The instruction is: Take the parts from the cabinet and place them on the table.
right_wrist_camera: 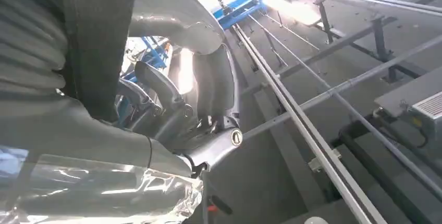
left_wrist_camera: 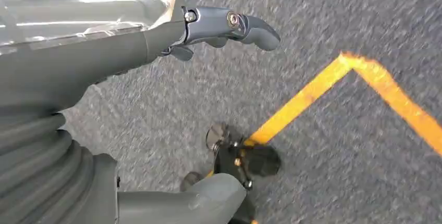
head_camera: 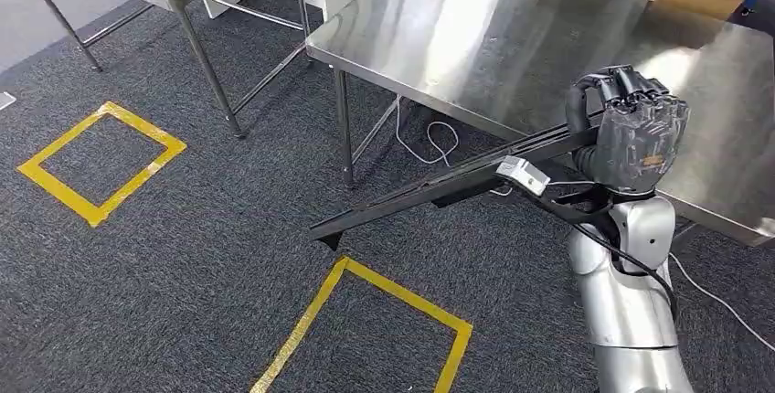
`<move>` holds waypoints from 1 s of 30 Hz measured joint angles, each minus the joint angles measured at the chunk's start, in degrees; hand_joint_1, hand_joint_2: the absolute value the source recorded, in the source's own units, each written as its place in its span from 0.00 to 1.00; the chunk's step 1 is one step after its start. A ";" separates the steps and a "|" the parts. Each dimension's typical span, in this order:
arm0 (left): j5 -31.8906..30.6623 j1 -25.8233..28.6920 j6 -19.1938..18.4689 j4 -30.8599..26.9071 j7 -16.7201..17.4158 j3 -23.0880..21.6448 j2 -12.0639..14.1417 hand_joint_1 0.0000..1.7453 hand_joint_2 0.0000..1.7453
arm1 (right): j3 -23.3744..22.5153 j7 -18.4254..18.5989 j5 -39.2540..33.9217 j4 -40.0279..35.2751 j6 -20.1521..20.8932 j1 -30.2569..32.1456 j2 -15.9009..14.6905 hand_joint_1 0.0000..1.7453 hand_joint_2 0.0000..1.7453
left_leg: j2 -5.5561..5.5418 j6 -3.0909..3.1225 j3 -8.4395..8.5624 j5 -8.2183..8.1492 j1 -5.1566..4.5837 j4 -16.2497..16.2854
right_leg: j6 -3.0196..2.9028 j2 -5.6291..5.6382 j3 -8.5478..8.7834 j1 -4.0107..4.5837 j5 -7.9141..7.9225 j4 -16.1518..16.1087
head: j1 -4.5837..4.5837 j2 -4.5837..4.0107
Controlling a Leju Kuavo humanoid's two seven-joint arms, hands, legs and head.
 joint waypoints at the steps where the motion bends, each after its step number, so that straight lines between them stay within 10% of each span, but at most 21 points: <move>1: 0.00 0.01 -0.07 0.00 0.00 0.00 -0.02 0.00 1.00 | 0.07 0.00 0.00 0.00 0.00 0.01 -0.02 1.00 1.00 | -0.07 -0.14 0.51 -0.35 0.01 0.01 | 0.64 -0.03 1.60 -0.05 2.62 -4.54 | 0.07 0.00; 3: 0.00 0.03 -0.09 0.02 0.00 0.00 -0.04 0.00 1.00 | 0.17 0.00 0.00 0.00 0.00 -0.03 -0.09 1.00 1.00 | -0.14 -0.61 1.27 -1.10 0.01 -0.07 | 1.31 -0.48 5.34 -0.20 7.94 -14.34 | 0.39 0.00; 5: 0.00 -0.05 -0.09 0.02 0.00 0.00 -0.07 0.00 1.00 | 0.28 0.04 -0.02 0.00 0.00 -0.09 -0.07 1.00 1.00 | -0.10 -1.38 1.25 -1.69 -0.21 0.07 | -1.21 -0.64 5.90 0.72 6.32 -15.01 | 0.53 0.00; 9: 0.00 0.02 -0.07 0.00 -0.02 0.00 0.11 0.00 1.00 | 0.35 0.04 0.02 -0.13 0.00 -0.08 -0.07 1.00 1.00 | -0.03 -2.36 1.29 -2.45 -0.13 2.10 | -2.49 -0.47 7.78 -0.51 7.46 -16.04 | 0.57 0.00; 14: 0.00 0.04 -0.11 0.00 -0.07 -0.02 -0.02 0.00 1.00 | 0.50 0.04 0.00 -0.17 0.00 -0.48 0.00 1.00 1.00 | 0.16 -3.26 -10.77 -8.74 0.07 19.72 | -3.37 -0.26 8.83 -0.43 6.54 -16.26 | 0.20 0.00; 18: 0.00 0.05 -0.11 -0.02 -0.07 0.00 0.02 0.00 1.00 | 0.50 0.04 0.02 -0.17 0.00 -0.49 0.02 1.00 1.00 | 0.15 -1.72 -6.55 1.42 -0.34 5.59 | -3.13 -0.03 10.17 -0.31 5.58 -16.39 | 0.20 0.00; 20: 0.00 -0.03 -0.11 -0.02 -0.07 -0.02 0.11 0.00 1.00 | 0.52 0.04 0.02 -0.15 0.00 -0.58 0.02 1.00 1.00 | -0.11 -0.85 -5.48 -1.38 -1.23 0.93 | -2.48 0.38 10.01 0.33 5.06 -16.22 | -0.07 0.00; 25: 0.02 0.17 -0.15 -0.02 -0.11 0.02 0.02 0.00 1.00 | 0.96 0.11 0.28 -0.07 0.00 -1.21 -0.04 1.00 1.00 | 0.28 0.98 -3.05 3.12 -0.66 0.07 | -1.50 0.12 9.65 0.89 2.54 -12.26 | 0.48 0.00; 28: 0.02 -0.04 -0.48 -0.02 -0.13 0.00 0.02 0.00 1.00 | 1.03 -0.02 -0.09 0.24 0.02 -1.82 -0.11 1.00 1.00 | 0.24 1.17 -2.89 2.72 -0.93 0.10 | -2.03 0.07 2.38 0.71 -2.34 0.15 | 0.59 0.00; 30: 0.02 0.00 -0.50 -0.02 -0.17 0.02 0.02 0.00 1.00 | 1.09 -0.24 -0.04 0.59 0.02 -1.81 -0.09 1.00 1.00 | 0.08 1.13 -2.60 2.34 -1.08 0.15 | -1.42 0.07 0.83 0.71 -1.92 1.12 | 0.64 0.00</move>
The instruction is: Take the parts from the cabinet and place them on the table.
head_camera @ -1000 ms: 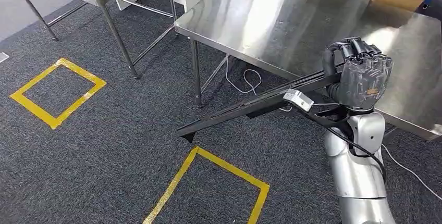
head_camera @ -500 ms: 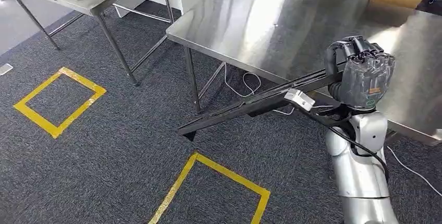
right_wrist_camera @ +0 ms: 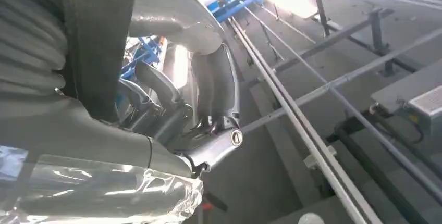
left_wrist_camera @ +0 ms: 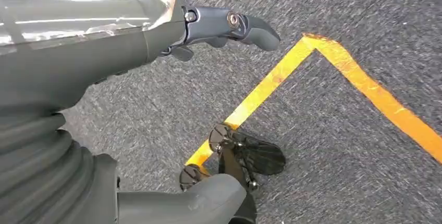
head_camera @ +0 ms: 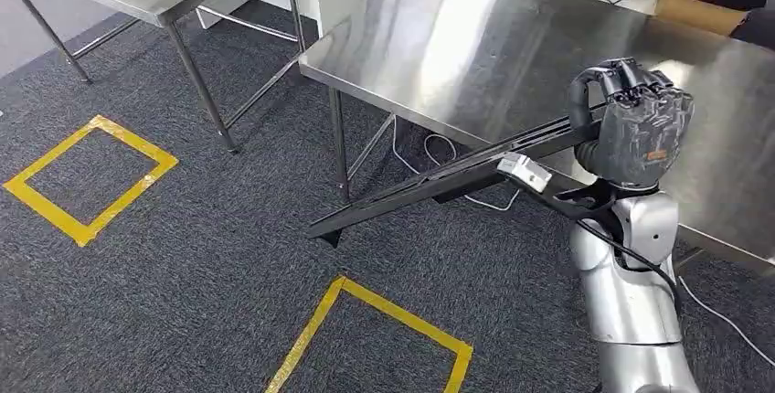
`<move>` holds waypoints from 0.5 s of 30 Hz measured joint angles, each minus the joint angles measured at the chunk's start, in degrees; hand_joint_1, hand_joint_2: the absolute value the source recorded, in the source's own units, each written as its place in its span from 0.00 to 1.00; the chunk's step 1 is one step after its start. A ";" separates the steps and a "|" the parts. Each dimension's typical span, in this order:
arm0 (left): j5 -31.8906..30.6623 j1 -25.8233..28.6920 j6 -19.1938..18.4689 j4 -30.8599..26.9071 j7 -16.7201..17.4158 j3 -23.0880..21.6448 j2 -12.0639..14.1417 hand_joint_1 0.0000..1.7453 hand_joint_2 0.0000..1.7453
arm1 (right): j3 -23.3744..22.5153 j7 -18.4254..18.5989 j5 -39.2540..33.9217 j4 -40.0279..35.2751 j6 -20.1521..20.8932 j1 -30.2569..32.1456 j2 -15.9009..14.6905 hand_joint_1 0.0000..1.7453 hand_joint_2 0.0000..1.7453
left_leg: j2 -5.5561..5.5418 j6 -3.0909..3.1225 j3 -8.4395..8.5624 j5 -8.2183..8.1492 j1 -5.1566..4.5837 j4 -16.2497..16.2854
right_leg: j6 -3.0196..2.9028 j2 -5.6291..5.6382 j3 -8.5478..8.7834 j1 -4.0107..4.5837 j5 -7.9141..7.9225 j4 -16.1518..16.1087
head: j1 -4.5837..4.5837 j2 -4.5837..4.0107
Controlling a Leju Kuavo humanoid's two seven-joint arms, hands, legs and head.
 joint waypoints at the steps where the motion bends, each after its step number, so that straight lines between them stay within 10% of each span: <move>1: -0.02 0.06 0.00 0.02 -0.02 0.00 -0.02 0.00 1.00 | 0.00 0.09 0.20 0.13 -0.02 -0.02 0.02 1.00 1.00 | -0.09 -0.06 0.34 -0.28 -0.08 0.00 | 0.44 -0.02 1.31 0.00 2.05 -3.79 | -0.07 0.00; 3: -0.77 0.07 0.02 0.00 -0.02 0.00 -0.02 0.00 1.00 | -0.02 1.25 0.48 0.26 -0.02 -0.46 -0.02 1.00 1.00 | -0.25 -0.31 1.25 -0.87 -0.11 0.02 | 0.83 -0.12 5.59 0.11 7.38 -14.30 | 0.00 0.00; 4: -1.12 0.05 0.02 0.02 0.00 -0.02 -0.02 0.00 1.00 | -0.04 1.66 0.33 0.46 0.00 -0.86 -0.13 1.00 1.00 | -0.27 -0.51 1.60 -1.10 -0.16 0.02 | 0.05 -0.27 5.87 0.31 8.39 -16.32 | -0.02 0.00; 5: -1.27 0.03 0.04 0.02 0.06 -0.02 -0.02 0.00 1.00 | -0.09 2.03 0.04 0.72 0.00 -1.55 -0.37 1.00 1.00 | -0.37 -0.76 1.45 -1.26 -0.19 0.03 | -0.83 -0.46 5.93 0.70 6.71 -16.60 | -0.20 0.00; 9: -1.92 -0.03 0.02 -0.02 0.31 -0.02 0.44 0.00 1.00 | -0.41 2.65 -0.57 3.28 0.00 -4.90 -0.94 1.00 1.00 | -0.34 -2.04 1.55 -2.36 -0.22 1.07 | -2.04 -0.23 8.07 -0.43 7.95 -17.43 | -0.11 0.00; 13: -2.19 -0.19 -0.07 0.00 0.39 -0.04 0.37 0.00 1.00 | -0.59 1.72 -6.57 7.72 0.00 -9.72 -1.49 1.00 1.00 | -0.16 -3.75 -6.50 -7.71 0.86 15.28 | -2.92 -0.25 9.38 -0.55 6.99 -17.64 | -0.41 0.00; 15: -2.16 0.17 -0.20 0.00 0.41 -0.04 0.44 0.00 1.00 | -0.57 1.00 -8.52 9.97 0.00 -9.76 -1.55 1.00 1.00 | -0.07 -4.29 -9.78 -7.47 1.36 18.37 | -2.74 -0.21 10.41 -0.57 6.11 -17.64 | -0.50 0.00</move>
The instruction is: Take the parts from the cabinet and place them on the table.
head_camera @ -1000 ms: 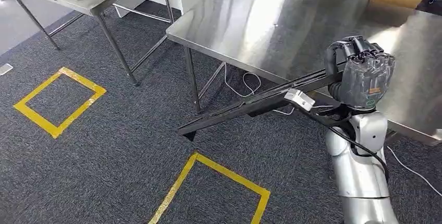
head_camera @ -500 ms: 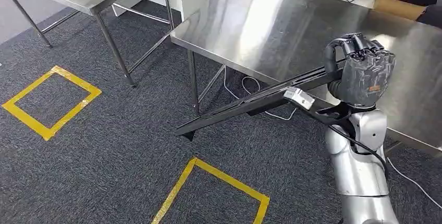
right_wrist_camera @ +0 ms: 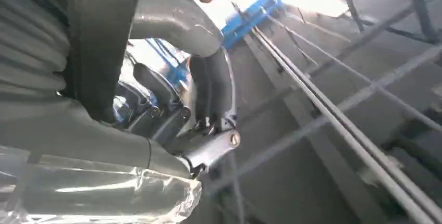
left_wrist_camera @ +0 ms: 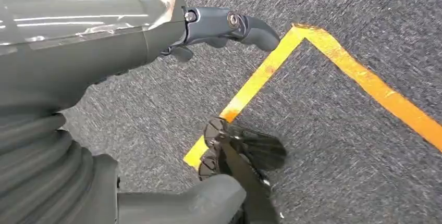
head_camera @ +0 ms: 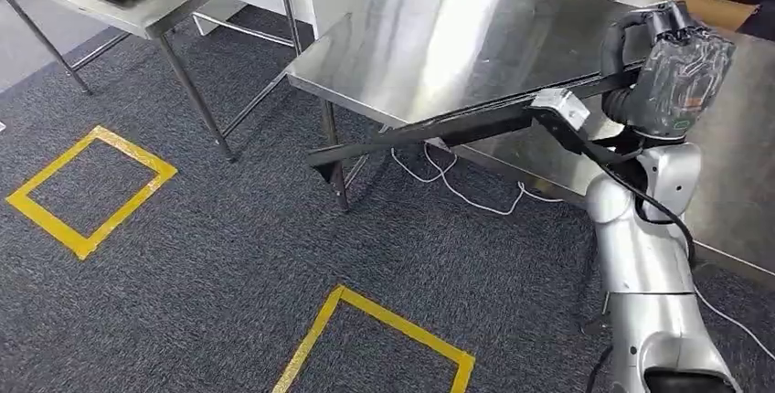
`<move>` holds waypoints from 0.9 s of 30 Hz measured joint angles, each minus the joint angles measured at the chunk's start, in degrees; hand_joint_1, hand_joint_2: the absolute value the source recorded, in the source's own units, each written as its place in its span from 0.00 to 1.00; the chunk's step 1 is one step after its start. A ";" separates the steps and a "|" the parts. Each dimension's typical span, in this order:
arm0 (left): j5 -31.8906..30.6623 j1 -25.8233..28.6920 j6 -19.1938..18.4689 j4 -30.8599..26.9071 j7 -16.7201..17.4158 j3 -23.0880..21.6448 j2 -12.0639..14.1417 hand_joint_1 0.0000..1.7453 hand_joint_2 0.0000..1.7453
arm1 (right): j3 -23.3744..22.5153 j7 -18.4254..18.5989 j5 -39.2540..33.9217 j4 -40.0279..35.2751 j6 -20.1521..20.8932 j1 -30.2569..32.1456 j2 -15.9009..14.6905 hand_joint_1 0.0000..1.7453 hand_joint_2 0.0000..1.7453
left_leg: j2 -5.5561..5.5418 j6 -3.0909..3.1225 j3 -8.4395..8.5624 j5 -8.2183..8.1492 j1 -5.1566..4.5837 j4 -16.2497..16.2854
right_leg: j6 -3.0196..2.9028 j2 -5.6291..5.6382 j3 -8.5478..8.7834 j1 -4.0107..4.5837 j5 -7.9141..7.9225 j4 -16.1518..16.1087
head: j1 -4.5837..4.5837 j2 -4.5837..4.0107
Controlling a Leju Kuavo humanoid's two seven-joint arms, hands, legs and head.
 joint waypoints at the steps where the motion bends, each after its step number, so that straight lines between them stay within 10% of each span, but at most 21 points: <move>1: 0.00 0.09 -0.20 0.00 0.00 0.02 0.13 0.00 1.00 | 0.00 -0.17 0.15 0.67 0.00 0.18 0.02 1.00 1.00 | 0.15 -0.16 0.37 2.16 0.20 -2.42 | 0.14 0.08 0.69 -0.09 -0.53 0.00 | -0.09 0.00; 4: 0.02 0.17 -0.33 0.00 0.00 0.02 0.48 0.00 1.00 | 0.11 -0.65 1.51 1.97 0.00 -0.15 0.39 1.00 1.00 | 0.20 0.28 5.23 11.72 0.38 -16.43 | 0.89 0.13 2.29 -0.20 -2.40 -0.13 | -0.42 0.00; 5: 0.04 0.22 -0.39 0.00 -0.02 0.02 0.68 0.00 1.00 | 0.13 -0.48 1.55 2.94 0.00 -0.44 0.67 1.00 1.00 | 0.24 0.67 5.29 9.17 0.04 -17.75 | 1.35 0.26 3.27 0.21 -2.94 0.19 | -0.45 0.00; 9: -0.37 0.25 -0.61 -0.02 -0.26 0.02 0.85 0.00 1.00 | 0.11 1.40 3.60 5.06 0.00 -1.43 0.77 1.00 1.00 | 0.02 2.64 8.06 9.21 -0.22 -18.47 | 2.91 0.43 4.04 1.18 -3.67 0.50 | -0.35 0.00; 15: -0.83 -0.12 -0.50 -0.02 -0.31 0.02 1.03 0.00 1.00 | -0.68 1.84 4.50 6.66 -0.02 -1.45 0.74 1.00 1.00 | -0.46 3.71 10.84 6.85 -0.40 -19.02 | 2.88 0.32 -9.68 0.26 -8.41 17.86 | -0.37 0.00; 17: -0.87 -0.10 -0.46 0.00 -0.28 0.02 1.03 0.00 1.00 | -0.90 1.84 5.05 7.08 -0.02 -1.24 0.74 1.00 1.00 | -0.59 3.46 12.59 5.51 -0.43 -19.01 | 3.94 0.27 -9.54 -0.03 -5.52 12.43 | -0.35 0.00; 19: -0.96 -0.13 -0.46 0.00 -0.28 0.02 1.01 0.00 1.00 | -1.07 1.84 5.62 7.17 -0.02 -1.20 0.79 1.00 1.00 | -0.67 3.03 14.12 4.19 -0.42 -19.04 | 5.61 -0.01 -7.50 -0.40 1.89 3.29 | -0.33 0.00; 20: -0.98 -0.23 -0.42 0.00 -0.20 0.02 1.03 0.00 1.00 | -1.24 1.82 6.10 7.25 -0.02 -1.18 0.85 1.00 1.00 | -0.78 2.71 14.72 3.55 -0.71 -18.59 | 5.60 -0.63 -7.46 -0.05 5.11 0.65 | -0.30 0.00; 21: -1.18 -0.29 -0.35 0.00 -0.15 0.02 1.03 0.00 1.00 | -1.62 1.75 6.73 7.34 0.00 -1.18 1.00 1.00 1.00 | -0.89 2.27 14.56 3.01 -0.77 -18.84 | 3.72 -0.66 -6.43 0.11 4.36 0.86 | -0.22 0.00; 24: -1.49 -0.49 -0.17 0.00 0.11 0.02 1.03 0.00 1.00 | -2.69 0.85 7.87 7.34 -0.02 -1.04 1.25 1.00 1.00 | -0.62 1.73 14.83 2.68 -0.48 -17.86 | 1.94 -0.30 -5.97 0.10 4.41 0.82 | -0.46 0.02; 27: -1.60 -0.66 -0.04 -0.04 0.15 0.00 1.05 0.00 1.00 | -3.17 0.63 8.24 7.34 -0.02 -1.23 1.44 1.00 1.00 | 0.01 0.78 9.85 0.97 -0.07 -9.41 | 0.16 -0.23 -4.33 0.04 3.28 0.59 | -0.50 0.00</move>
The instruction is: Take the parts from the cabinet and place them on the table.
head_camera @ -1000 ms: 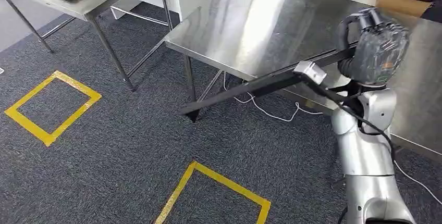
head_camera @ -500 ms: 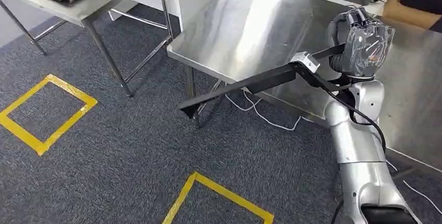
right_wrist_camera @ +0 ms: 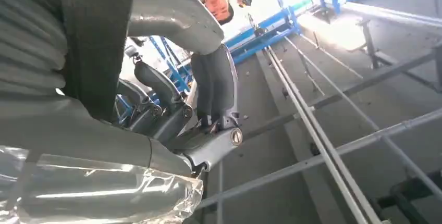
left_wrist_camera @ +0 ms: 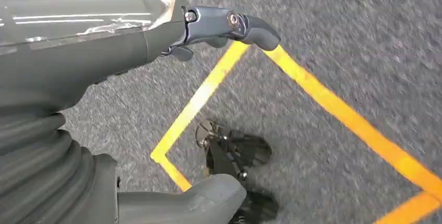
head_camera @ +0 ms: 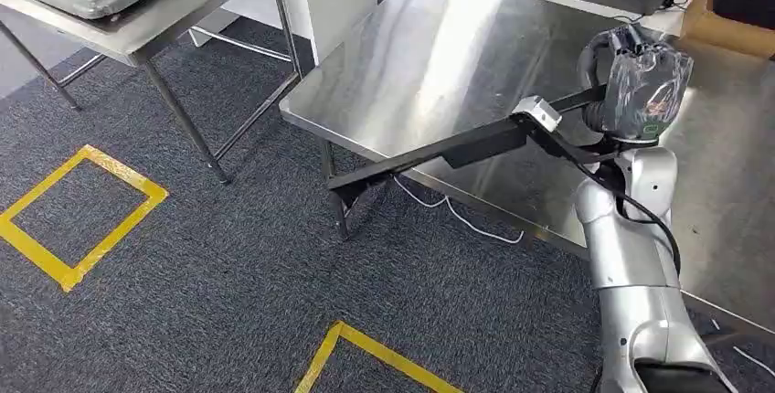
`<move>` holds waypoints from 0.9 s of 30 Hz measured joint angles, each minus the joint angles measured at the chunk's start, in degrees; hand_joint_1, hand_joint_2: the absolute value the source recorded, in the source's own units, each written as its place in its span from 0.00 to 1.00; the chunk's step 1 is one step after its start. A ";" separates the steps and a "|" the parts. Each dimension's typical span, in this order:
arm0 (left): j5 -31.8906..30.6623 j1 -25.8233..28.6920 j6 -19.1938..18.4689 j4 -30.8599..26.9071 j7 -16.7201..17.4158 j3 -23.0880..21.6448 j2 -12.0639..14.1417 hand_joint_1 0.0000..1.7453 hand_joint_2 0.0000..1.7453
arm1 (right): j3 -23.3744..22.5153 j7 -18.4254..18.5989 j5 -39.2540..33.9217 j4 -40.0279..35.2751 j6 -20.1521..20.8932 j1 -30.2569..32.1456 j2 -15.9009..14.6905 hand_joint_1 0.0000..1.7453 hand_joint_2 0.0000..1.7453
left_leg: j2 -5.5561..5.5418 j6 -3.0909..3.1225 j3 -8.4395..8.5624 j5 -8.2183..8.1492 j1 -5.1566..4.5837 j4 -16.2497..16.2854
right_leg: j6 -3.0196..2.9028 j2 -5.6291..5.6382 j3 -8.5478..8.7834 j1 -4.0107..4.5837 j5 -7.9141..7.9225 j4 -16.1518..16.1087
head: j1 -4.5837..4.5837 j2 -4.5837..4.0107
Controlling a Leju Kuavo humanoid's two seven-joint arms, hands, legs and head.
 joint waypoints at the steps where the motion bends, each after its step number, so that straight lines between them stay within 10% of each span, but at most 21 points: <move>1: 0.00 0.04 0.02 0.00 0.02 0.00 0.00 0.00 1.00 | -0.22 -0.09 0.18 0.02 0.00 0.00 0.24 1.00 1.00 | 0.05 -0.30 -2.79 -1.82 0.15 3.89 | -0.26 0.02 0.36 0.22 -0.46 0.00 | 0.04 0.00; 4: -0.07 0.14 0.24 0.00 -0.24 0.02 0.00 0.00 1.00 | -1.01 -0.68 0.72 0.07 0.00 0.22 0.77 1.00 1.00 | 0.10 -0.43 -7.12 -2.26 0.20 6.57 | -0.24 0.33 1.94 0.54 -1.73 0.03 | -0.04 0.00; 7: -0.22 0.13 1.23 0.00 -0.55 0.02 0.02 0.00 1.00 | -1.66 -0.81 1.09 0.07 0.00 0.21 1.22 1.00 1.00 | 0.11 0.41 -2.85 8.21 0.09 -7.01 | 0.14 0.46 4.00 0.61 -3.16 -0.02 | -0.04 0.00; 10: -0.11 -0.02 1.73 0.00 -0.35 0.02 0.02 0.00 1.00 | -2.36 -0.87 1.18 0.11 0.00 -0.01 1.33 1.00 1.00 | 0.09 1.40 -1.90 8.08 -0.85 -8.81 | 0.85 0.50 3.81 0.72 -3.63 -0.26 | -0.07 0.00; 27: -0.22 -0.06 1.29 0.00 -0.79 0.04 0.02 0.00 1.00 | -3.52 -2.29 -0.61 1.18 0.00 -0.41 2.14 1.00 1.00 | -0.23 1.90 -1.77 8.11 -1.54 -9.22 | 1.71 0.28 4.11 1.05 -3.94 -0.70 | -0.02 0.00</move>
